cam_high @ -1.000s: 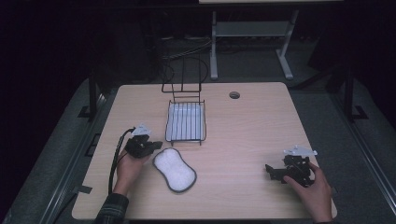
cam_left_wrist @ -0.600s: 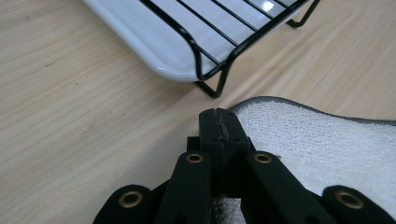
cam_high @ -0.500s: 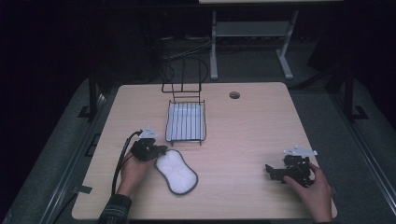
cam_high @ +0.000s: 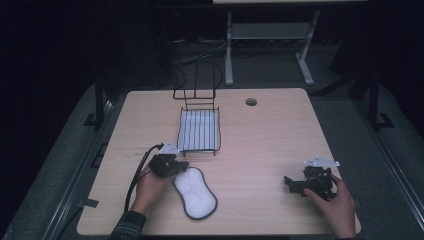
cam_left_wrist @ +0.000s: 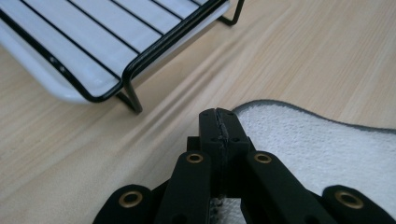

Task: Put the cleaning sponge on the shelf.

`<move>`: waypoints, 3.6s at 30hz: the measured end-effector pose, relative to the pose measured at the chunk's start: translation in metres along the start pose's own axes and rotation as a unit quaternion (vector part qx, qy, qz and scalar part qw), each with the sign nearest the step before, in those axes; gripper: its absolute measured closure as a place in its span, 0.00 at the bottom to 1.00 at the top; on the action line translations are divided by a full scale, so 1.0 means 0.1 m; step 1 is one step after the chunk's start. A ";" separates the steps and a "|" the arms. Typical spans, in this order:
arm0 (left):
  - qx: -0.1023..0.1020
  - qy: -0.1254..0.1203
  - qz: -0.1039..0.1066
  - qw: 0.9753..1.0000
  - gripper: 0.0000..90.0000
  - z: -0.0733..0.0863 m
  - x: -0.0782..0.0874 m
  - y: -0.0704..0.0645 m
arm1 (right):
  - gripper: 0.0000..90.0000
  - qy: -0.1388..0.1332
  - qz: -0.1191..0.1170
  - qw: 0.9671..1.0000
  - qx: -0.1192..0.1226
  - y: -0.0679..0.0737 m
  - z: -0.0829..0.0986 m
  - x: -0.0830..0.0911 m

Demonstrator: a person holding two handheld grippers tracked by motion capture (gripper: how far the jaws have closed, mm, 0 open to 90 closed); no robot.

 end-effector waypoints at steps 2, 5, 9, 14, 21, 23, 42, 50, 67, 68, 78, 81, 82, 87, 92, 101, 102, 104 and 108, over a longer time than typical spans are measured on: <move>0.005 -0.012 -0.003 1.000 1.00 -0.03 0.07 0.00 | 0.00 0.000 0.000 1.000 0.000 0.00 0.00 0.00; 0.012 -0.019 -0.006 1.000 1.00 -0.01 0.19 -0.03 | 0.00 0.000 0.000 1.000 0.000 0.00 0.00 0.00; 0.020 -0.011 -0.007 1.000 1.00 0.15 0.36 -0.11 | 0.00 0.000 0.000 1.000 0.000 0.00 0.00 0.00; 0.026 -0.005 -0.003 1.000 1.00 0.31 0.45 -0.27 | 0.00 0.000 0.000 1.000 0.000 0.00 0.00 0.00; 0.021 0.009 0.009 1.000 1.00 0.37 0.39 -0.42 | 0.00 0.000 0.000 1.000 0.000 0.00 0.00 0.00; 0.018 0.014 0.009 1.000 1.00 0.38 0.36 -0.41 | 0.00 0.000 0.000 1.000 0.000 0.00 0.00 0.00; -0.006 0.013 0.020 1.000 1.00 0.08 0.02 -0.37 | 0.00 0.000 0.000 1.000 0.000 0.00 0.00 0.00; -0.017 -0.003 0.037 0.999 1.00 -0.07 0.01 -0.51 | 0.00 0.000 0.000 1.000 0.000 0.00 0.00 0.00; -0.022 0.011 0.112 0.993 1.00 0.20 0.14 -1.13 | 0.00 0.000 0.000 1.000 0.000 0.00 0.00 0.00; -0.024 0.015 0.109 0.994 1.00 0.22 0.14 -1.12 | 0.00 0.000 0.000 1.000 0.000 0.00 0.00 0.00; -0.004 0.019 0.082 0.996 1.00 0.34 0.30 -0.91 | 0.00 0.000 0.000 1.000 -0.001 0.00 0.00 0.00; 0.002 0.020 0.071 0.997 1.00 0.39 0.36 -0.84 | 0.00 0.001 0.000 1.000 -0.001 0.00 0.00 0.00; 0.000 0.022 0.067 0.998 1.00 0.41 0.38 -0.81 | 0.00 0.000 0.000 1.000 -0.001 0.00 0.00 0.00; 0.014 0.021 0.056 0.998 1.00 0.49 0.49 -0.71 | 0.00 0.000 0.000 1.000 0.001 0.00 0.00 0.00; 0.018 0.025 0.040 0.999 1.00 0.57 0.58 -0.62 | 0.00 0.000 0.000 1.000 0.000 0.00 0.00 0.00; 0.043 0.025 0.020 0.999 1.00 0.70 0.74 -0.46 | 0.00 0.000 0.000 1.000 0.000 0.00 0.00 0.00; 0.045 0.023 0.018 0.999 1.00 0.71 0.75 -0.46 | 0.00 0.000 0.000 1.000 0.000 0.00 0.00 0.00; 0.045 0.025 0.018 0.999 1.00 0.71 0.76 -0.45 | 0.00 0.000 0.000 1.000 -0.001 0.00 0.00 0.00; 0.040 0.022 0.018 0.999 1.00 0.69 0.77 -0.45 | 0.00 0.001 0.000 1.000 -0.001 0.00 0.00 0.00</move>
Point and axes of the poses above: each handheld gripper's, and its own axes: x roughly backward along the jaws, z roughly out of its underside, y roughly to its left, the point moved 7 cm from there along -x, roughly forward along the jaws, and after that the axes turned 1 degree about -y, right-handed, at the moved point
